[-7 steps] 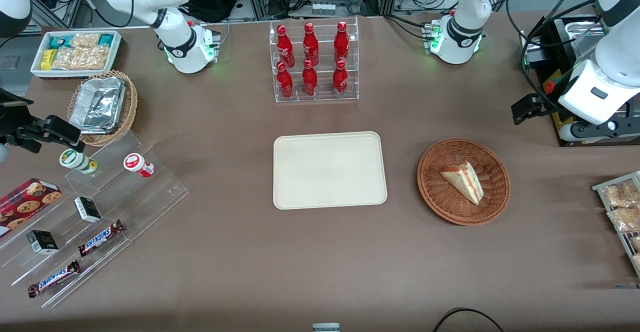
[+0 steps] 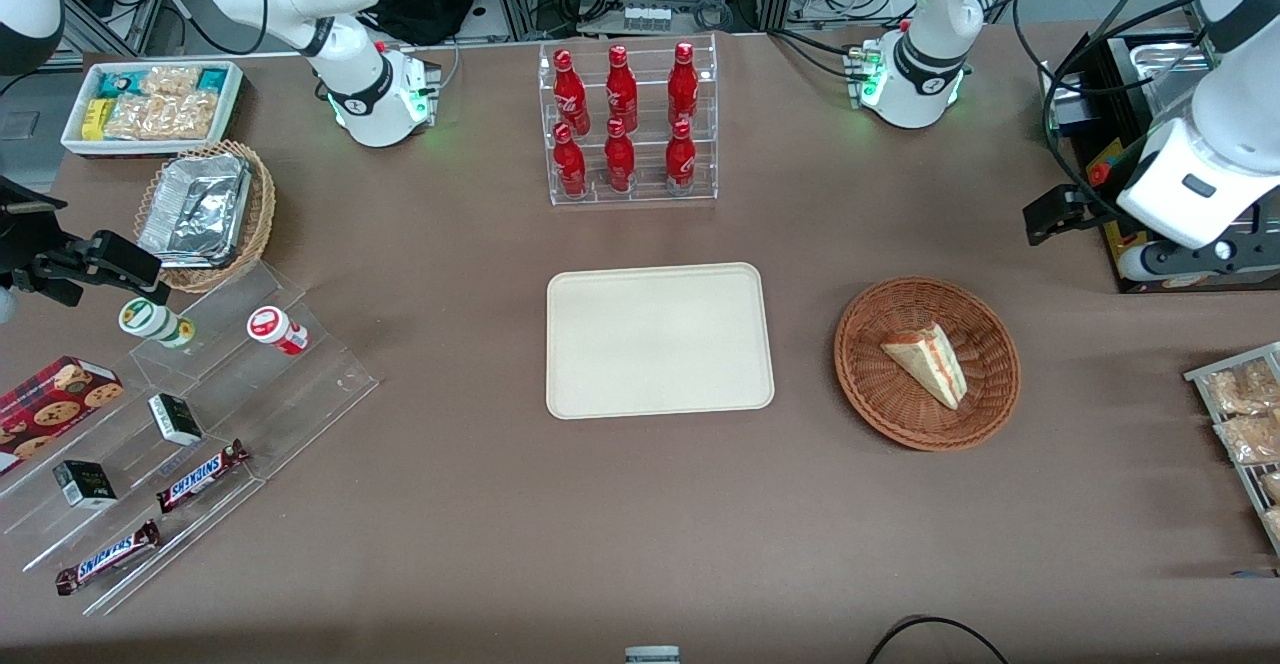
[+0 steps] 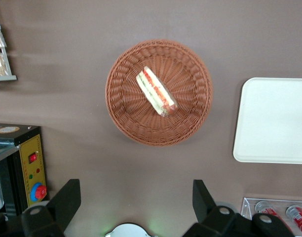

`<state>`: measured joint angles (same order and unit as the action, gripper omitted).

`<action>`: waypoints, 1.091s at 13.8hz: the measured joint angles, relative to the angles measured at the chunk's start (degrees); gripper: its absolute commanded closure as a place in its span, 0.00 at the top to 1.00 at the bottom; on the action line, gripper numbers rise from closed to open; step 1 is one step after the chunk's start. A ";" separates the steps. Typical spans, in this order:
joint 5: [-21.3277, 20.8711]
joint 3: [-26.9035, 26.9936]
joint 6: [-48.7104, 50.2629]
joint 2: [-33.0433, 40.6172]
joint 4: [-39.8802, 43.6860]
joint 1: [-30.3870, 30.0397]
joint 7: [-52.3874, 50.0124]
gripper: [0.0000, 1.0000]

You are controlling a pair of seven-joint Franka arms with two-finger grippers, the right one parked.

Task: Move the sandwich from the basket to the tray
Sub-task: 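Move the left gripper from rest toward the wicker basket, then lower the open left gripper over the sandwich and close on it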

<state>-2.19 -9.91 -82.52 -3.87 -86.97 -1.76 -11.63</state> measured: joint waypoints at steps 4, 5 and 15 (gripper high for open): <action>-0.36 0.04 -10.41 -0.75 -10.50 -0.02 -2.26 1.00; -0.37 0.03 -14.37 -0.77 -14.14 -0.01 -4.09 1.00; -0.36 -0.30 -42.39 -1.08 -35.58 0.11 -37.76 1.00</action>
<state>-2.55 -10.21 -124.91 -4.95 -122.55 -1.65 -49.38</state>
